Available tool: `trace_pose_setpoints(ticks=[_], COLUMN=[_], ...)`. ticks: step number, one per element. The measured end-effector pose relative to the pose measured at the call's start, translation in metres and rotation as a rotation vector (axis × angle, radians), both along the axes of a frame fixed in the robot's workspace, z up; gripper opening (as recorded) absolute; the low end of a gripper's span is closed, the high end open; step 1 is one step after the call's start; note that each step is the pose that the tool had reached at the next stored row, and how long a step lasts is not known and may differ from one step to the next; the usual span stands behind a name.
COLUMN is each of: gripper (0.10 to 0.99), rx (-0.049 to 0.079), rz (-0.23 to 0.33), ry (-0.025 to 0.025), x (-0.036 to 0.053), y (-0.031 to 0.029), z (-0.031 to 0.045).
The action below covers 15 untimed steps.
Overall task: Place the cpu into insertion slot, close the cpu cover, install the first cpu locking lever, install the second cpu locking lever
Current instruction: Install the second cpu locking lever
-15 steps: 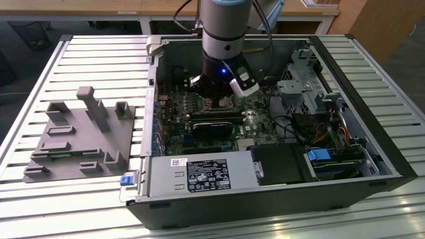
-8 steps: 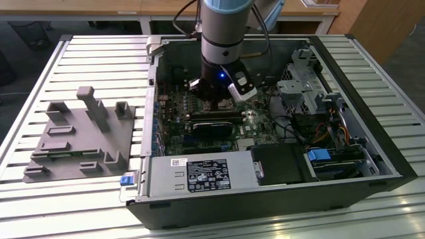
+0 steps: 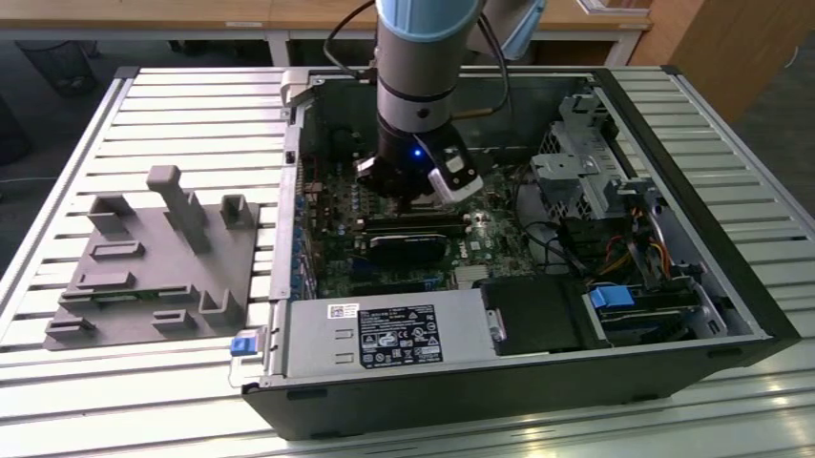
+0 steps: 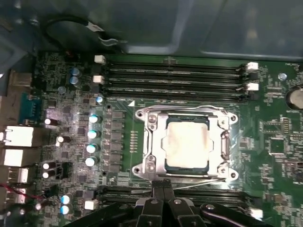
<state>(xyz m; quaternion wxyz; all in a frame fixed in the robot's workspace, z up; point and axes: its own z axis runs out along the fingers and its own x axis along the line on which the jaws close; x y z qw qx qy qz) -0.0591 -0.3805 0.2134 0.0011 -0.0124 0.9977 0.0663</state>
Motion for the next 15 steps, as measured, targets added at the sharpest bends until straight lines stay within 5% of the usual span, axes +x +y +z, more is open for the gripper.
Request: trace_pose_setpoints(ticks=[6,15], gripper=[0.106,0.106], rx=[0.014,0.073], rz=[0.000,0.000], ry=[-0.0003,-0.0022], x=[-0.0050,-0.0109], y=[-0.0016,-0.0094], z=[-0.0066,-0.0102])
